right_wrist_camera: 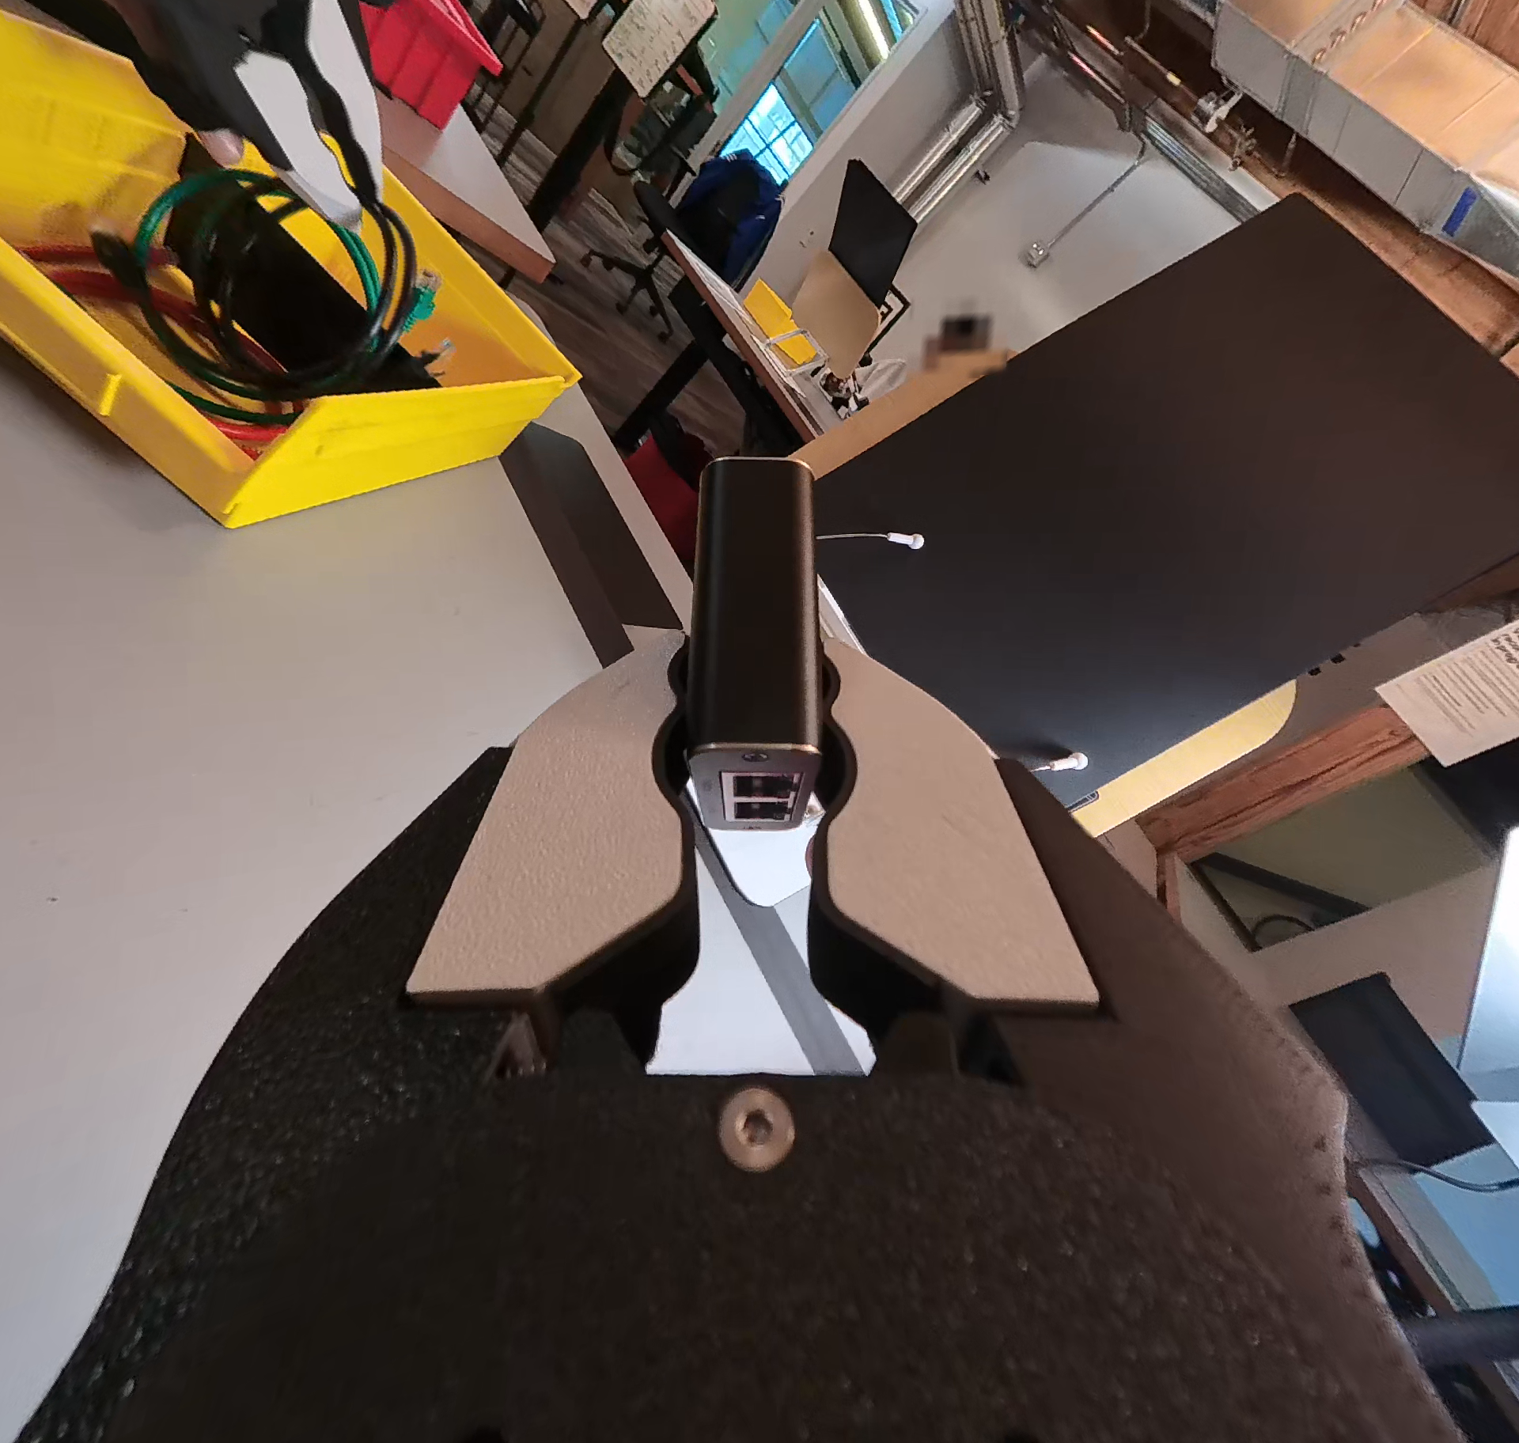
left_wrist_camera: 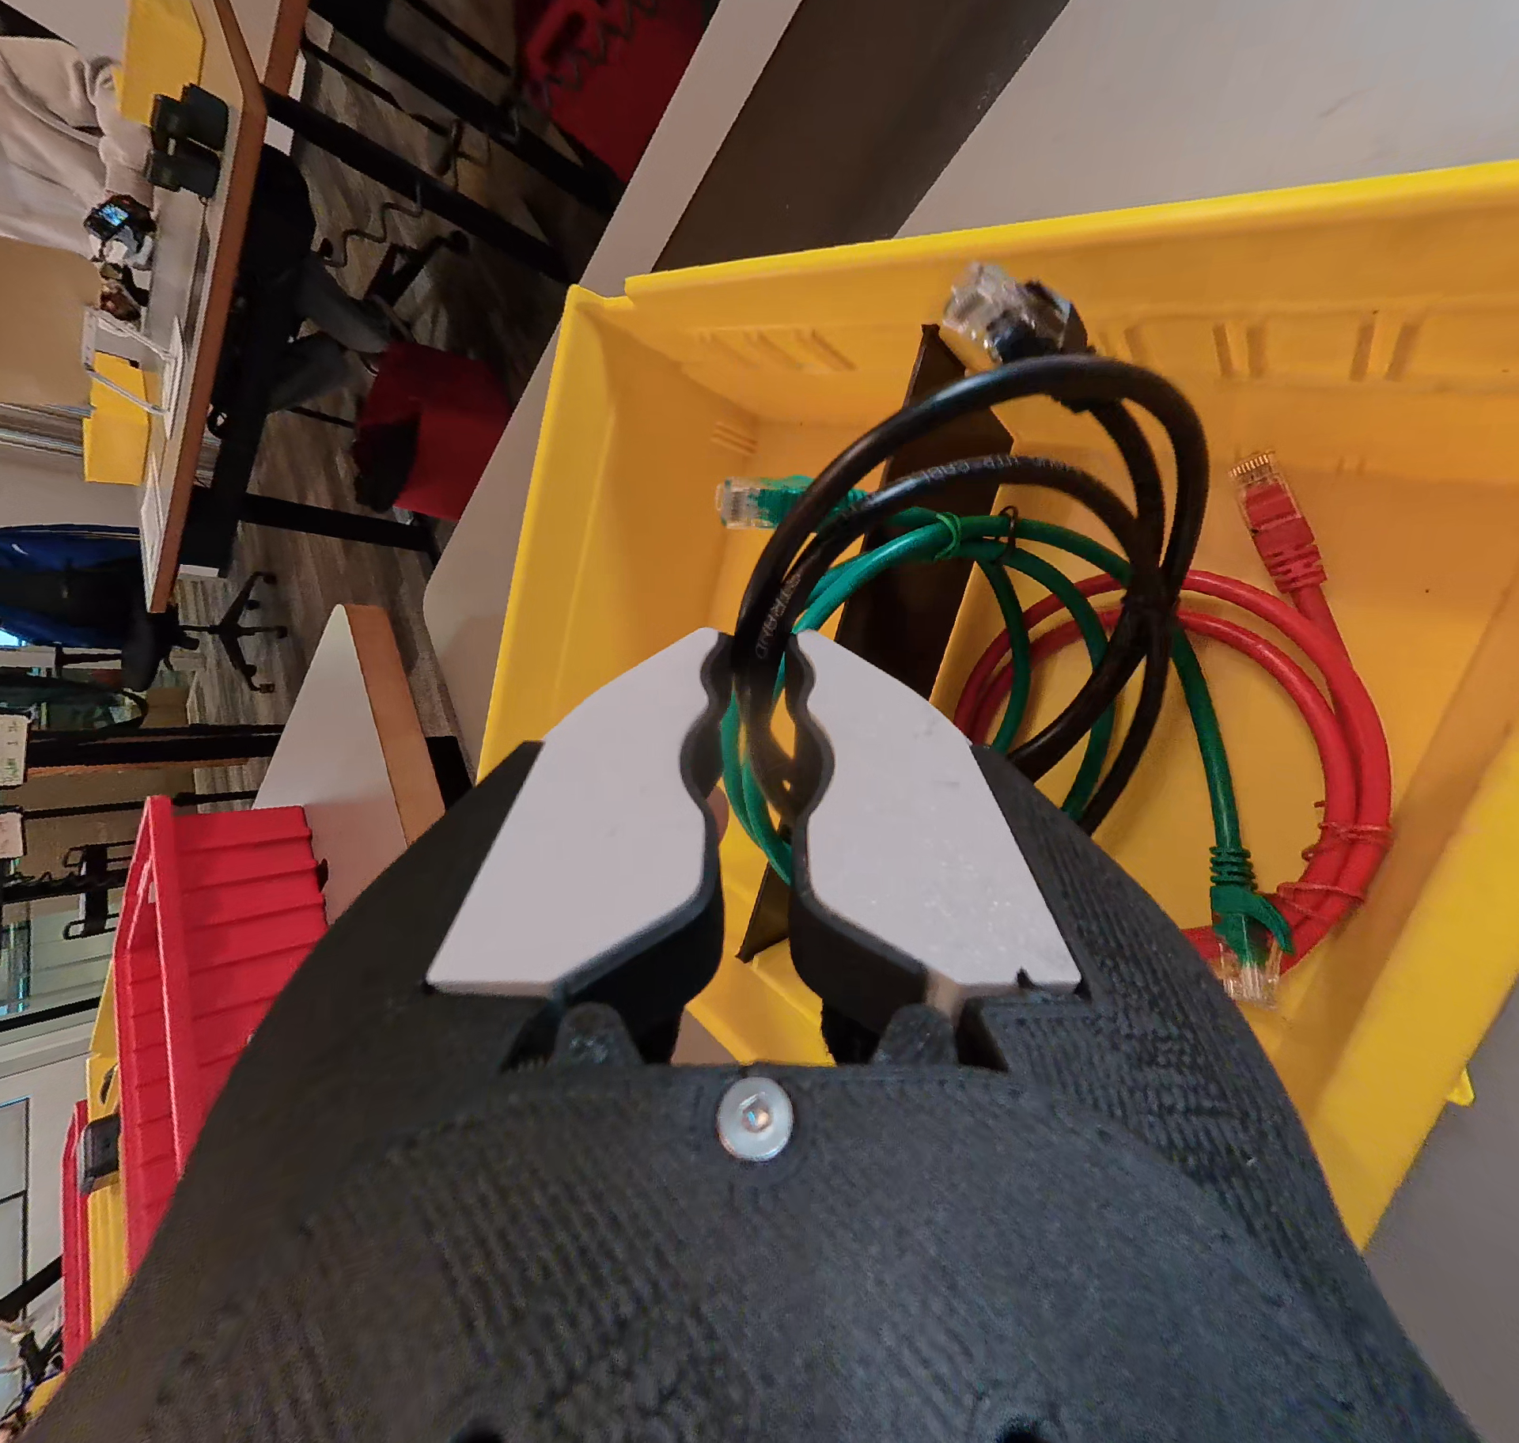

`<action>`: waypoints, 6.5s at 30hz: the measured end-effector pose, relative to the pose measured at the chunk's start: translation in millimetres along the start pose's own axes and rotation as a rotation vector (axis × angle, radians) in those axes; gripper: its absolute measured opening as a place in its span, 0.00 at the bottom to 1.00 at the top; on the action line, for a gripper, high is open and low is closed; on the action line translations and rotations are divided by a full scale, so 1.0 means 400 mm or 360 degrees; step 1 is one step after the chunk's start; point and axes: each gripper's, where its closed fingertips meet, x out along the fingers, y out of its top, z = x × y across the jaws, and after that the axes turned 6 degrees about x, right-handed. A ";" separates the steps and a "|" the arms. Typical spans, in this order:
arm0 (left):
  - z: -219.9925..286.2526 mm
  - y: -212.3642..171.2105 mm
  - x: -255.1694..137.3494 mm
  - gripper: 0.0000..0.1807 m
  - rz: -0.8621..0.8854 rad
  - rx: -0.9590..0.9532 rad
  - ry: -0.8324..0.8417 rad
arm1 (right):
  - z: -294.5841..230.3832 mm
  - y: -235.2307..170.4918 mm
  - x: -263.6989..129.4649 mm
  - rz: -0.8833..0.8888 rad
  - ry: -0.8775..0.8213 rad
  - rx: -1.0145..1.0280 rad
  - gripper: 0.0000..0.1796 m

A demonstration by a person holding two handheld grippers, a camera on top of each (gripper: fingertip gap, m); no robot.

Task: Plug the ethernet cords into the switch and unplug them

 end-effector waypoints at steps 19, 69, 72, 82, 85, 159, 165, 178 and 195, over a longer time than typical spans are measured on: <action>0.185 0.358 -0.350 0.04 0.1037 -0.0058 -0.0676 | -0.002 0.008 -0.023 0.0047 0.0129 0.0051 0.14; 0.775 0.431 -0.125 0.19 0.0799 0.2748 -0.0794 | 0.033 -0.048 -0.033 -0.0075 0.0176 0.0128 0.14; 0.780 0.432 -0.123 0.14 0.0679 0.2486 -0.0994 | 0.032 -0.051 -0.034 -0.0081 0.0186 0.0127 0.14; 0.686 0.382 -0.051 0.08 0.0129 0.0898 -0.1449 | 0.046 -0.041 -0.052 -0.0080 0.0173 0.0136 0.14; 0.655 0.354 -0.056 0.08 0.0234 0.0595 -0.1457 | 0.050 -0.047 -0.051 -0.0088 0.0171 0.0153 0.15; 0.613 0.532 -0.393 0.07 0.1048 -0.0206 -0.2459 | -0.245 -0.006 -0.108 0.0169 0.1377 0.0462 0.14; 0.658 0.507 -0.408 0.07 0.0937 -0.0130 -0.2667 | -0.301 -0.055 -0.099 -0.0019 0.1474 0.0357 0.14; 0.706 0.448 -0.433 0.06 0.0808 -0.0061 -0.3206 | -0.383 -0.032 -0.128 -0.0089 0.1640 0.0094 0.14; 0.727 0.427 -0.462 0.06 0.0803 -0.0029 -0.3543 | -0.420 -0.017 -0.164 -0.0132 0.1680 -0.0180 0.14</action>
